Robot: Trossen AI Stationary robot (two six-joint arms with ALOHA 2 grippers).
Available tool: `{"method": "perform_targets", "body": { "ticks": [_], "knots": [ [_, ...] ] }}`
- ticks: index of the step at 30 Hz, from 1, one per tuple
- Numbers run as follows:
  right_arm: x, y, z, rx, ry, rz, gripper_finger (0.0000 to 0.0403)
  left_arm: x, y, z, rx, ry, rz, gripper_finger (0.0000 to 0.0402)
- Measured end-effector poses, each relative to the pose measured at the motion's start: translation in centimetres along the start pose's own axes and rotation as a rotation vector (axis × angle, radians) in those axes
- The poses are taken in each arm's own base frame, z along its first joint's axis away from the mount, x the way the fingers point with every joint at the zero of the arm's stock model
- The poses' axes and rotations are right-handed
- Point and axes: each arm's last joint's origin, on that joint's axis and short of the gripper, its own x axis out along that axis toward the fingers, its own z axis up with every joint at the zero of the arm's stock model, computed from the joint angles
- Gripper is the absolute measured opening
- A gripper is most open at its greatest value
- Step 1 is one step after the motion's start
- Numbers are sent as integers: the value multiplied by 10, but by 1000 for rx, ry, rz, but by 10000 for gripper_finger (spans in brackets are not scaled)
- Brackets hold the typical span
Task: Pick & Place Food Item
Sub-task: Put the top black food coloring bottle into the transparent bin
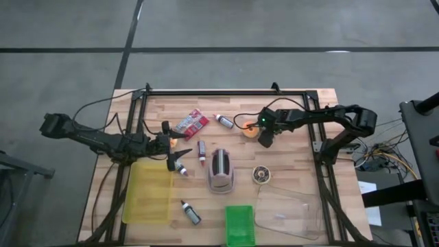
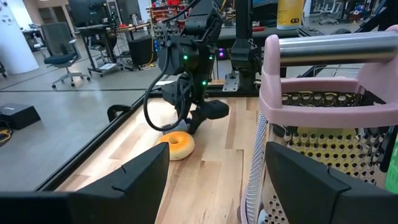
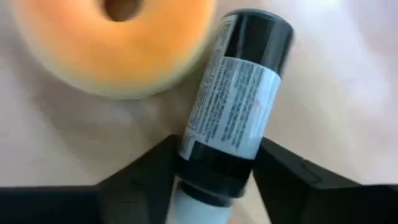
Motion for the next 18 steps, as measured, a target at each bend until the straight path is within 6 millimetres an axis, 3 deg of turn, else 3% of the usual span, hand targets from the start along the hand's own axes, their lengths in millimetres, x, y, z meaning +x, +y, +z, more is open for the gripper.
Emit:
{"method": "perform_targets", "body": {
  "ticks": [3, 7, 18],
  "knots": [
    [-5, 6, -1, -24, -19, -5, 123, 0, 0, 0, 0, 0, 0, 271],
    [-8, 16, -3, -73, -25, 9, 123, 0, 0, 0, 0, 0, 0, 271],
    [-29, 43, -11, -178, -66, -270, 123, 0, 0, 0, 1, 3, -1, 271]
  ]
}}
